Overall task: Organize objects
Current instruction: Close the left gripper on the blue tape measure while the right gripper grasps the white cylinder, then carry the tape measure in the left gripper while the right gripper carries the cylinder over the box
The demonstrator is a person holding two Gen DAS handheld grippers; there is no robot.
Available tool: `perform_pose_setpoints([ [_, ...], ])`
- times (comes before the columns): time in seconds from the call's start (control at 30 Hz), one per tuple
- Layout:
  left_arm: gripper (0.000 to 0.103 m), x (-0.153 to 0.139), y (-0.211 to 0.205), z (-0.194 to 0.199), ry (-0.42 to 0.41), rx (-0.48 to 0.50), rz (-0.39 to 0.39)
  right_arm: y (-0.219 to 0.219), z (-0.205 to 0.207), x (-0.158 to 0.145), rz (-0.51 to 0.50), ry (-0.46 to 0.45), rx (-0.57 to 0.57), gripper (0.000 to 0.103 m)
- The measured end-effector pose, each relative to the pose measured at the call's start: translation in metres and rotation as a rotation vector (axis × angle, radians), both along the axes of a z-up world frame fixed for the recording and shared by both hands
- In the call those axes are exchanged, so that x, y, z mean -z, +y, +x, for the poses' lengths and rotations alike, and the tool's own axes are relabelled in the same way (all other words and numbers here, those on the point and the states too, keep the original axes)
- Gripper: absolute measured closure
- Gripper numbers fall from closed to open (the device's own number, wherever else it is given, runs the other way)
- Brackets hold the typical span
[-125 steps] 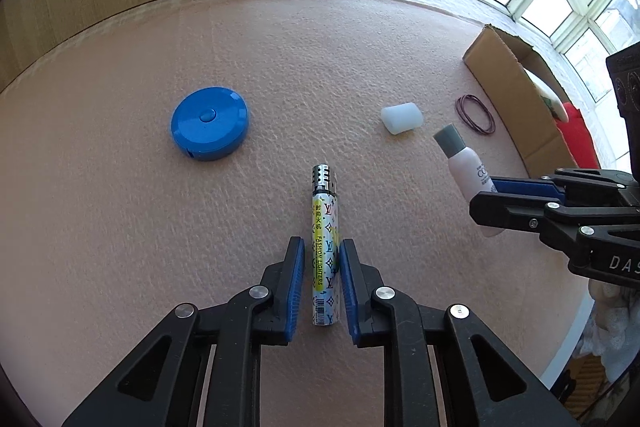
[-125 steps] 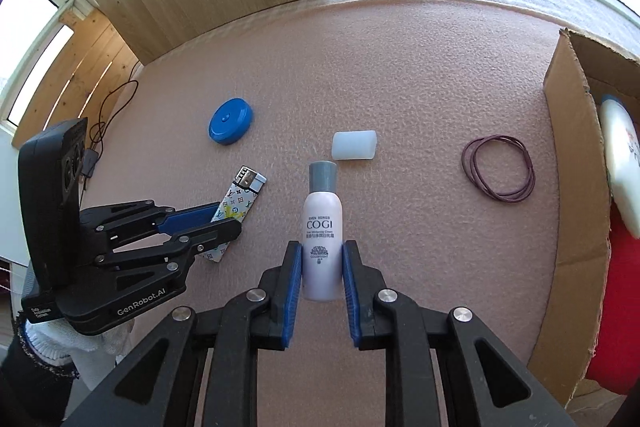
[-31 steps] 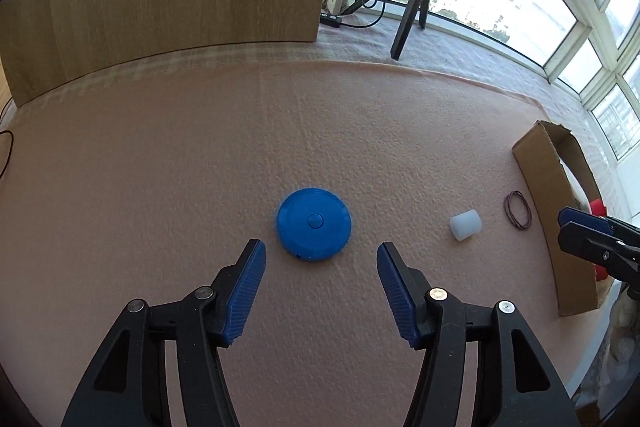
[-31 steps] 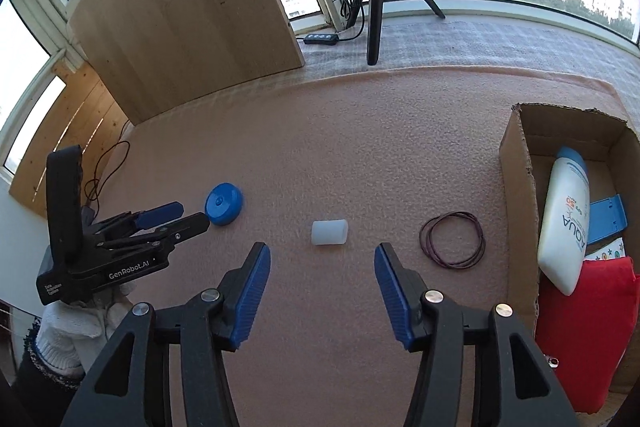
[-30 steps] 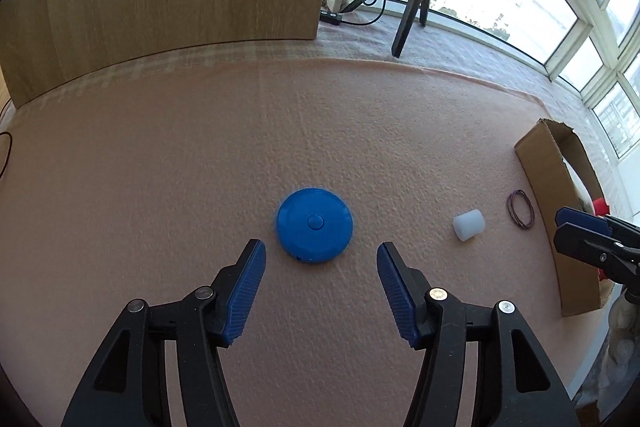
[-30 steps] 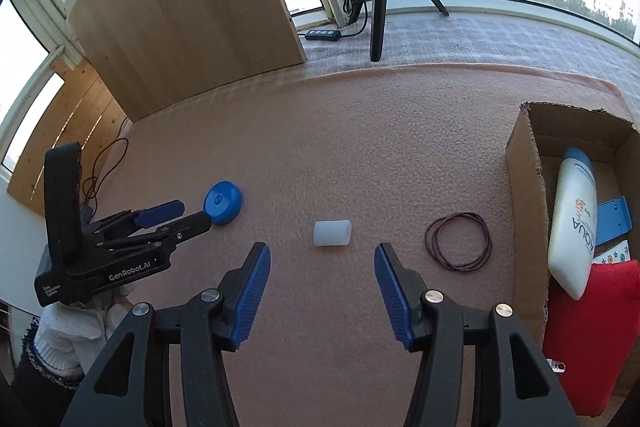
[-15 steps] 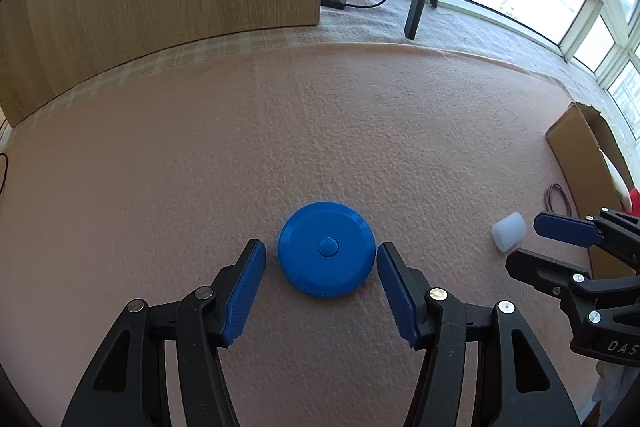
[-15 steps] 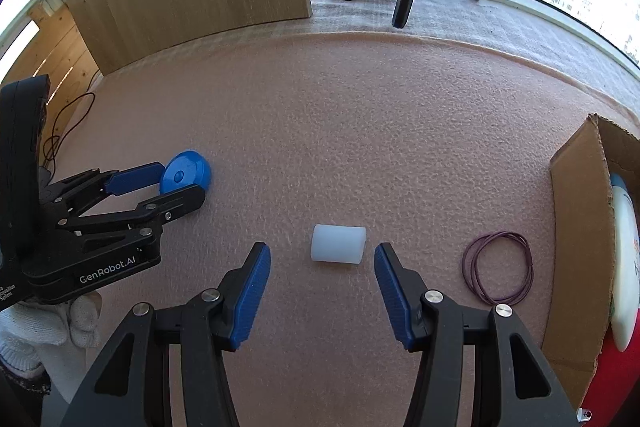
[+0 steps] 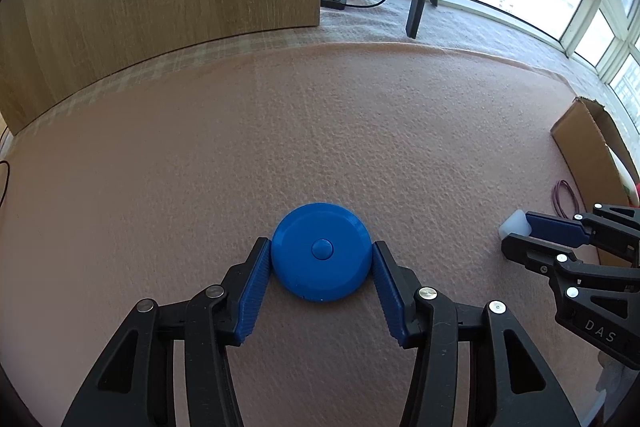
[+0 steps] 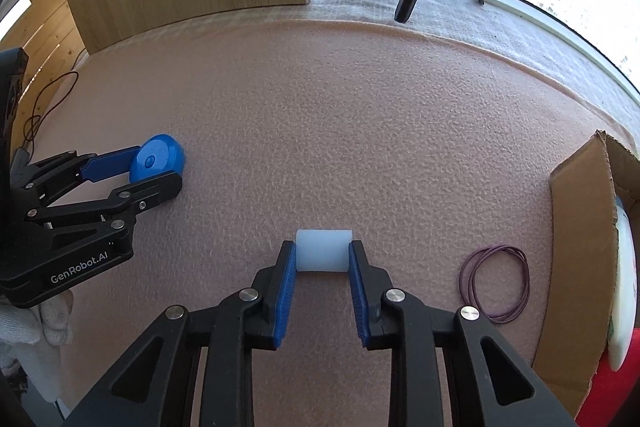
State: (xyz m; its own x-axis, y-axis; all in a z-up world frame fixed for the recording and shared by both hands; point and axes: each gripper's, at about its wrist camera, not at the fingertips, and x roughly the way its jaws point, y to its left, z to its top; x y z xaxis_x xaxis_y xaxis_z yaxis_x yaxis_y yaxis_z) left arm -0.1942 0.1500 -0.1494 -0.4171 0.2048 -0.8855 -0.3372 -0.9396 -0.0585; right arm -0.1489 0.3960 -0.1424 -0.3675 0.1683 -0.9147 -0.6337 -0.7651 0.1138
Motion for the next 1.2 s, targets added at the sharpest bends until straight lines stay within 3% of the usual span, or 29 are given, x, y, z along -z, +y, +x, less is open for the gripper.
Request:
perform_pose_setpoints([
  [0.37, 0.049, -0.023, 0.001, 0.011, 0.022, -0.002, 0.05, 0.001, 0.028, -0.034, -0.016, 0.116, 0.013, 0.081],
  [0.57, 0.049, -0.053, 0.033, 0.028, 0.066, 0.067, 0.095, 0.006, 0.081, -0.068, 0.011, 0.184, 0.071, 0.081],
  [0.9, 0.049, -0.092, 0.162, 0.064, 0.087, 0.314, 0.2, 0.034, 0.209, -0.091, 0.073, 0.186, 0.286, 0.081],
  [1.2, 0.049, -0.095, 0.285, 0.107, 0.086, 0.497, 0.201, 0.055, 0.28, -0.082, 0.073, 0.171, 0.405, 0.081],
])
